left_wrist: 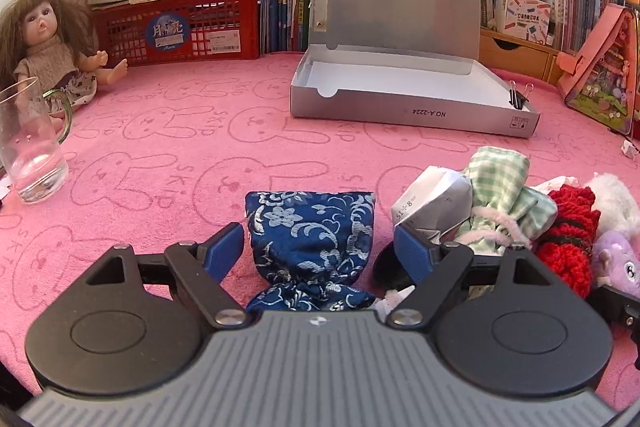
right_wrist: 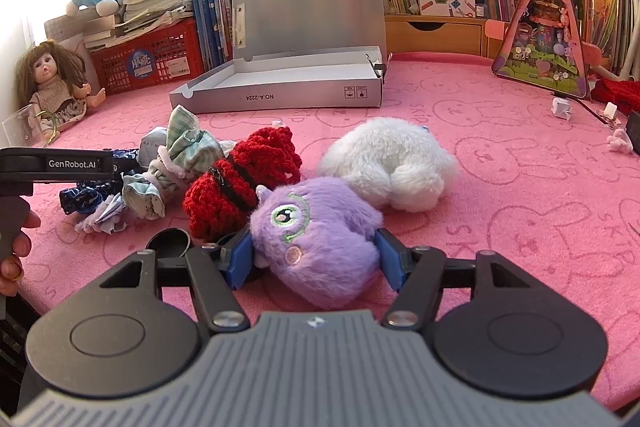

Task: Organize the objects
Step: 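Close the left gripper on the blue pouch while the right gripper grasps the purple plush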

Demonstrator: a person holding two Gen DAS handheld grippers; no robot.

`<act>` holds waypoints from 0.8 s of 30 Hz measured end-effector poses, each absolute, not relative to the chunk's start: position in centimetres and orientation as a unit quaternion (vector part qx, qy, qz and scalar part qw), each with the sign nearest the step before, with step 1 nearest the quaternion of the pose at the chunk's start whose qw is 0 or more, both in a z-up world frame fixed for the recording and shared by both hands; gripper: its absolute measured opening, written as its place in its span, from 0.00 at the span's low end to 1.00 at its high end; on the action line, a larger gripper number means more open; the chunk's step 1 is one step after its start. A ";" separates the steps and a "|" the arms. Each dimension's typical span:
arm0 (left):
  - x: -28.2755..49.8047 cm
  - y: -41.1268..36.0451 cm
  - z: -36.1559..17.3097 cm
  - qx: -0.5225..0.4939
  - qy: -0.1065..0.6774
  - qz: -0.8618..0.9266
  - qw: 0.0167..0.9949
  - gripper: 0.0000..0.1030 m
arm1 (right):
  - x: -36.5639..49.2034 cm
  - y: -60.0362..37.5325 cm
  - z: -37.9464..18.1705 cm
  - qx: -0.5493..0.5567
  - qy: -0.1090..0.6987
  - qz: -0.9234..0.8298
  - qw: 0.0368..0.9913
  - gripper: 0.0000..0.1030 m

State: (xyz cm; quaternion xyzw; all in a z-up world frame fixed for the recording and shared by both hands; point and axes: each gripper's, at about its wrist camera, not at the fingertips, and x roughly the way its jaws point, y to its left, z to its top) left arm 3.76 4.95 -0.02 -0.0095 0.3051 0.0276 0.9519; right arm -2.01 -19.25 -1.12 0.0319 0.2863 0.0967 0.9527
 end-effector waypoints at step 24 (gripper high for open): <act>3.1 6.9 1.3 -0.066 0.296 0.011 0.953 0.54 | -2.3 -19.6 0.0 0.038 0.272 0.122 0.954 0.52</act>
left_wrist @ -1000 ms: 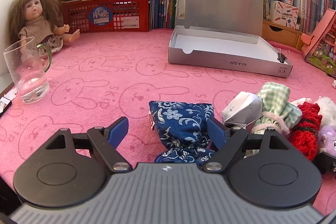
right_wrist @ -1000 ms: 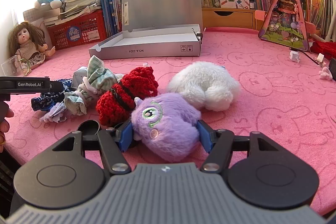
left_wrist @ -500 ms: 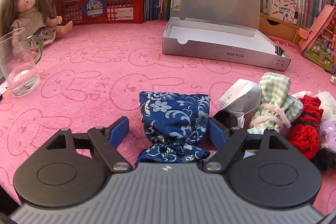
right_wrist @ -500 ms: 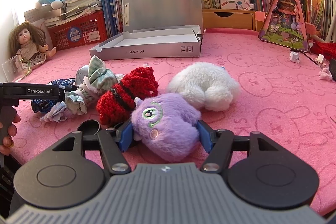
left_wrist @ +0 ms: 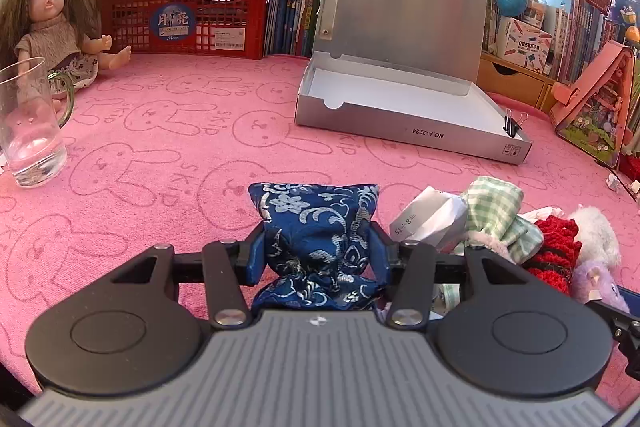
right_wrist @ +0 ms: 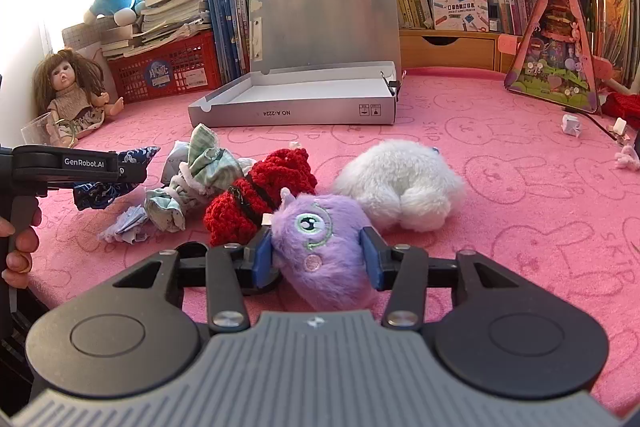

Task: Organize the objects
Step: 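Close the left gripper on the blue pouch while the right gripper grasps the purple plush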

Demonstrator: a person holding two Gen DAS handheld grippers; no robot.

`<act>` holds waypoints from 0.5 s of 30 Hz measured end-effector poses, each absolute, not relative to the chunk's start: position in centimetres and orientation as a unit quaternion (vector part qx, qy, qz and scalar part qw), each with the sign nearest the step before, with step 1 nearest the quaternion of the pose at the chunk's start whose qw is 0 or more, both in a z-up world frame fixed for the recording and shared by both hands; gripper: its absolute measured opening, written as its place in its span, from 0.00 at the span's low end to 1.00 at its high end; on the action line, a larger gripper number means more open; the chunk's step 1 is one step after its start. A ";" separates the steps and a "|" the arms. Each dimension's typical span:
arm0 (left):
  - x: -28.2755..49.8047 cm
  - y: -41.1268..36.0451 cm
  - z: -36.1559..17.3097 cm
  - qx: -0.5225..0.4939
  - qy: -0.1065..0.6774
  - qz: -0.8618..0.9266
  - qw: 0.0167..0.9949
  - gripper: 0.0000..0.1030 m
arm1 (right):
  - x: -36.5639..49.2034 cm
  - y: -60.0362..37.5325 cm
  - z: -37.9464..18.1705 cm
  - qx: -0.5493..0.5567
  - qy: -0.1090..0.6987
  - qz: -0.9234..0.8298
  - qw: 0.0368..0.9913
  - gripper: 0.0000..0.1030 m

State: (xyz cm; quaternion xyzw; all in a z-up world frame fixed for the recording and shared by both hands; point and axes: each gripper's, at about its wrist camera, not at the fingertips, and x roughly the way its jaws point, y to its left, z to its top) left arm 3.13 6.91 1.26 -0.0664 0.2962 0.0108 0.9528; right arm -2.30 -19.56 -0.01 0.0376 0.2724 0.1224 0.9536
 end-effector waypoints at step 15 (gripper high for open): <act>3.3 7.2 0.6 -0.082 0.308 0.018 0.948 0.55 | -1.5 -21.1 -0.9 0.118 0.292 0.133 0.940 0.57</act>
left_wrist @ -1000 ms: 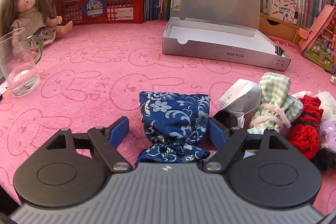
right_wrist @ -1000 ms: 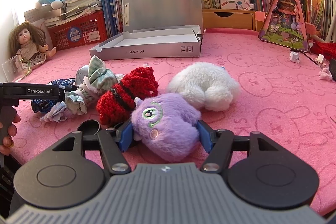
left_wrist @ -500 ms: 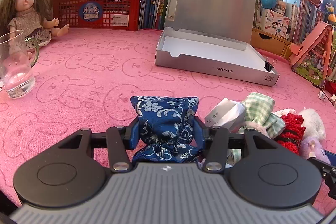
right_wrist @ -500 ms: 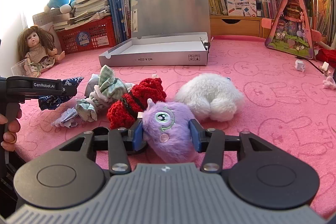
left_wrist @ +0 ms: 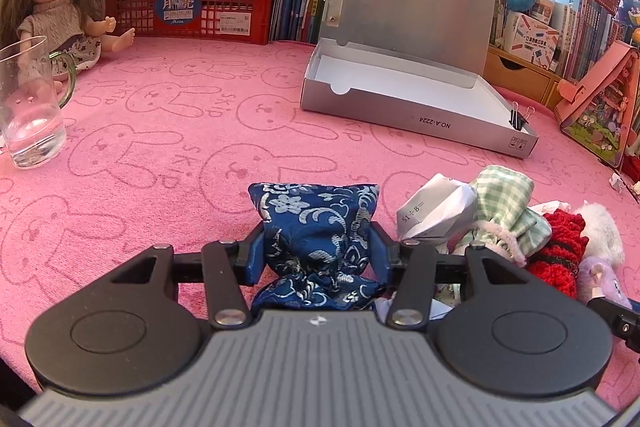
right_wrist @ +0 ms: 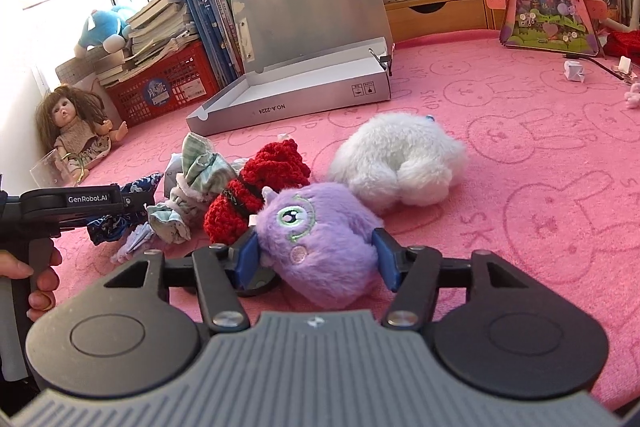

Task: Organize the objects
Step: 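Close the left gripper on the blue pouch while the right gripper grasps the purple plush, then carry the pouch and purple plush with both grippers into the grey box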

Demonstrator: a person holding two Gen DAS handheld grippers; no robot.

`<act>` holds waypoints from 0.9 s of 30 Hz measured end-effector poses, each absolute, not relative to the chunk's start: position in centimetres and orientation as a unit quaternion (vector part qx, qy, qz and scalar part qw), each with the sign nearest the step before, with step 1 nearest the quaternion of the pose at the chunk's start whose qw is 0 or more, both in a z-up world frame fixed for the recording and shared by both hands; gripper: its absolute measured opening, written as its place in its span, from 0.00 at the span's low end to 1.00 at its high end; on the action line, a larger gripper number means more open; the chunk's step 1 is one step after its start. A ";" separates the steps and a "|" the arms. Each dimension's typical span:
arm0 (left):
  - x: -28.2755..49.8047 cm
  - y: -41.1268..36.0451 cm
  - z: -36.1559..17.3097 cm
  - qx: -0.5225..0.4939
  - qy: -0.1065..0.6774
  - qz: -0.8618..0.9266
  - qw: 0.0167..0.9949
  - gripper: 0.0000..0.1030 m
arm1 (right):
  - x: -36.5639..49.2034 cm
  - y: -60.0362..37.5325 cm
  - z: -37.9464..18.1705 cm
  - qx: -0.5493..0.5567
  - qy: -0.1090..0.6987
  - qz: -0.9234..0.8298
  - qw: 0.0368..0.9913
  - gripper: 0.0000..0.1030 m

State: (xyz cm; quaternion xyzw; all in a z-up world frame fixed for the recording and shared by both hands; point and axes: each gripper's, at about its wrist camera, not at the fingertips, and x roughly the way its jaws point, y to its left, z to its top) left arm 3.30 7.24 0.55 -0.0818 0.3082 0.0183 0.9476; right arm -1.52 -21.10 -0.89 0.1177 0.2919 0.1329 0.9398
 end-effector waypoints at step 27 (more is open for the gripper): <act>3.6 6.9 1.4 -0.086 0.297 0.004 0.951 0.55 | -0.8 -21.5 -1.0 0.166 0.307 0.157 0.924 0.64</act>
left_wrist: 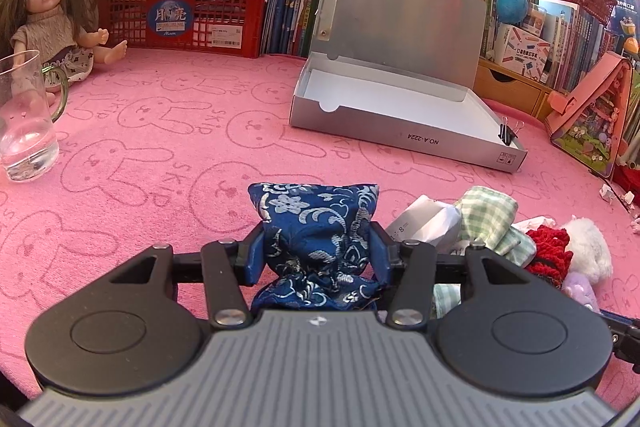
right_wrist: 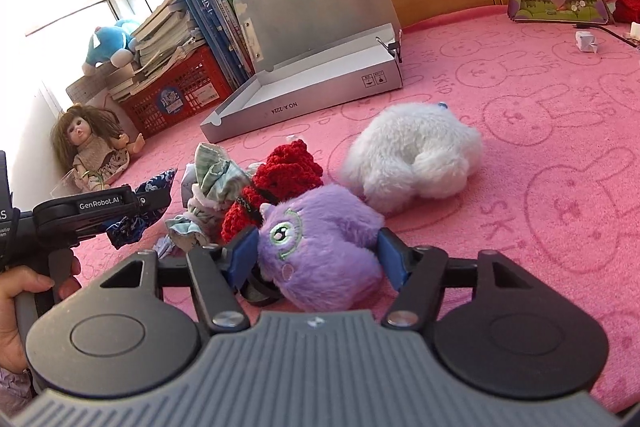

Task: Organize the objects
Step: 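Carry the pouch and purple plush with both grippers into the grey box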

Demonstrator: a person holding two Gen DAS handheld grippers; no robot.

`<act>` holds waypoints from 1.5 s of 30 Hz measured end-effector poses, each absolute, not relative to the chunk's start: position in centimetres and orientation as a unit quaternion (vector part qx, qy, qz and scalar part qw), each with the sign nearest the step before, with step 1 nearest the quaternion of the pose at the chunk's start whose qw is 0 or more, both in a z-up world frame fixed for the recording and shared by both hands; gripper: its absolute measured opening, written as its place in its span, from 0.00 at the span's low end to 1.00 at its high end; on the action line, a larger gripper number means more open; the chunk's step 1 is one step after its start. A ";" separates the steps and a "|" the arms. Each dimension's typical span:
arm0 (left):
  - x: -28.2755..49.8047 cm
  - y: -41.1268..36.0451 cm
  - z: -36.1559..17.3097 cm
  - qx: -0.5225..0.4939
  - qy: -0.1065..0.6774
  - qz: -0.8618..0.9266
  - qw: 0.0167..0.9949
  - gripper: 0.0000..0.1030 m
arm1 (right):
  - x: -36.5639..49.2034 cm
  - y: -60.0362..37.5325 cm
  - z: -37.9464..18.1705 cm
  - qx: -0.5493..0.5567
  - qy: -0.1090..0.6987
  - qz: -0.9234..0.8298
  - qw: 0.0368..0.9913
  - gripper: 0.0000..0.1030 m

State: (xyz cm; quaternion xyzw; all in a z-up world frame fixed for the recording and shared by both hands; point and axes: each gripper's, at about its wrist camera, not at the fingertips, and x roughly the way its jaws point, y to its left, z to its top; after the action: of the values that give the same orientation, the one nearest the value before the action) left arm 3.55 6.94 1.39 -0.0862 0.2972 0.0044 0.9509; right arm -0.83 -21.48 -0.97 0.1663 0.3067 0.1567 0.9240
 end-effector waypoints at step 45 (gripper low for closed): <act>25.6 5.3 9.5 -0.057 0.267 -0.029 0.961 0.55 | 20.5 -22.5 9.7 0.084 0.280 0.107 0.950 0.62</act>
State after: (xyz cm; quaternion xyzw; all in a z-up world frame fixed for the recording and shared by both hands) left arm 25.56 5.35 9.51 -0.0573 0.2674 -0.0293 0.9614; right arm 20.55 -22.46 9.72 0.0835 0.2797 0.1071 0.9504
